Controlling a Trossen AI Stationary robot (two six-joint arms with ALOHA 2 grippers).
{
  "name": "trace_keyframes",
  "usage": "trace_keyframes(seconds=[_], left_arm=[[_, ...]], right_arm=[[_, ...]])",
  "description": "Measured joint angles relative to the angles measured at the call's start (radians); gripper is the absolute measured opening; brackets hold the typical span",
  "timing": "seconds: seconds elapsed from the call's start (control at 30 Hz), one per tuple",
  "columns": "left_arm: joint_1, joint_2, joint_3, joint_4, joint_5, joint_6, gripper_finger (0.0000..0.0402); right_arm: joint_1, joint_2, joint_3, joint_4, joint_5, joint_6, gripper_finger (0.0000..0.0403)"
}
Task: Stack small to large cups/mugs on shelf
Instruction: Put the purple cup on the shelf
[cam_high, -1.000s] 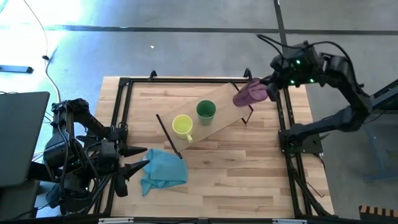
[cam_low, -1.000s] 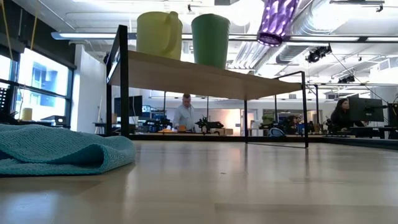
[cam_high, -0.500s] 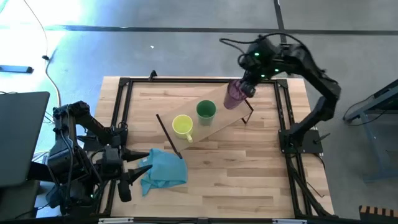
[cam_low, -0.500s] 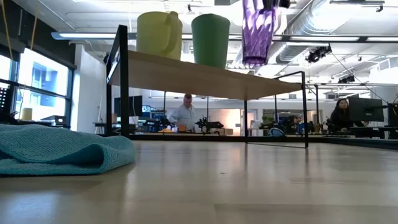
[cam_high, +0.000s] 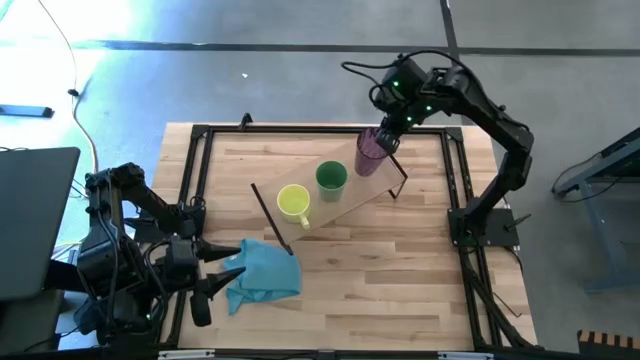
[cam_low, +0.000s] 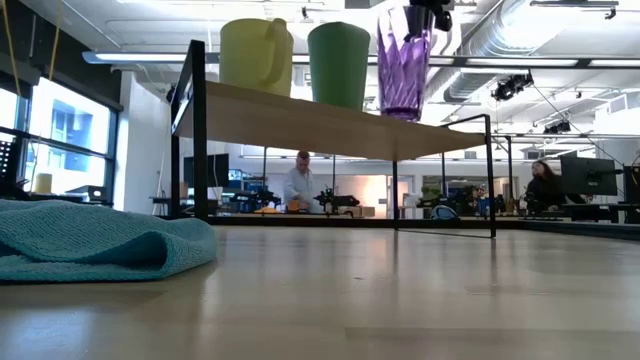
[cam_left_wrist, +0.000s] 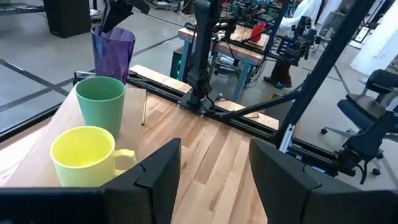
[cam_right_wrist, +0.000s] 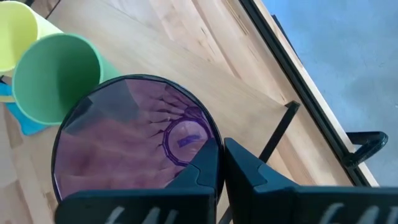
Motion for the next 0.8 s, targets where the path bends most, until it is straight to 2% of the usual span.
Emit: trace_keyframes(seconds=[0.8], left_arm=[[0.0, 0.0, 0.0, -0.025, 0.016, -0.017, 0.0177]], right_arm=[[-0.013, 0.041, -0.001, -0.015, -0.073, 0.0, 0.0]])
